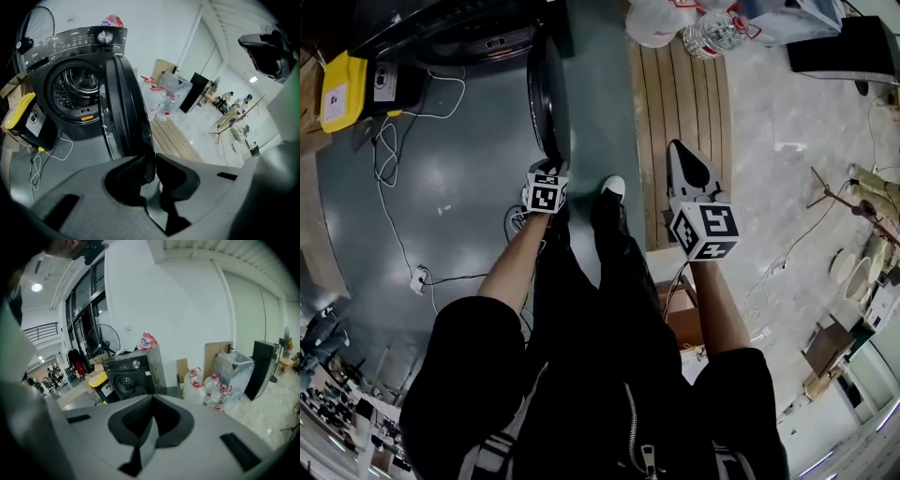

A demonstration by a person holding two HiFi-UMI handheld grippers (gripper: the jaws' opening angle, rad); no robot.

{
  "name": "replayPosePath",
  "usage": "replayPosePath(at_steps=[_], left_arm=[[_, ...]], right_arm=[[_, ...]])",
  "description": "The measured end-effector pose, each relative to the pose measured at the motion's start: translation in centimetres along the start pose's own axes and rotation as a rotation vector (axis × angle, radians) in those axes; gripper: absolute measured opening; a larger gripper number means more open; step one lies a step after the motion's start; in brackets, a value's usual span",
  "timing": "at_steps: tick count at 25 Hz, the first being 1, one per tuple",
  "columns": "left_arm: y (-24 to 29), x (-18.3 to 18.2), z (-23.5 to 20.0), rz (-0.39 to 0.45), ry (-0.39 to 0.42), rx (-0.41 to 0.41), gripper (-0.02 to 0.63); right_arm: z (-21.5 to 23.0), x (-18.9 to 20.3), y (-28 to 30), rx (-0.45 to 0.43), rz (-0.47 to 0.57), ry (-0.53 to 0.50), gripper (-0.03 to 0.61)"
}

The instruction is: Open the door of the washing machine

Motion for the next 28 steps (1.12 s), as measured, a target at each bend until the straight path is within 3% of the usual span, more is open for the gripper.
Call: replayPosePath(at_steps=[10,16,22,28], left_arm=[[4.0,-3.4,10.1,0.009,0.107,0.13,0.046],[5.5,-6.9,14.3,0.037,0.162,0.186,0.063],[1.0,-9.9,14.1,0.148,0.172,0.157,0.02],[-7.0,-12.7,9.2,0.257,0.151,0.101,0.005]], right_arm=[[5.4,1.8,-3.9,0.065,0.007,0.039,0.003],[6.9,2.3,-5.6,0.088,0.016,0.054,0.003],[4.6,0.4,-5.1,0.053,0.043,0.037,0.003],[-0.8,-4.1,-3.1,-0.018,0.102,-0.008,0.003]])
Point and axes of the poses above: the fingertips, and each gripper's own axes: y forward along the fingers, z to its right, x out of its underside, the point moved 2 cm from there along -y, backward along the fingers, and after that the axes turned 8 degrees about -y, right-handed, at the moved point
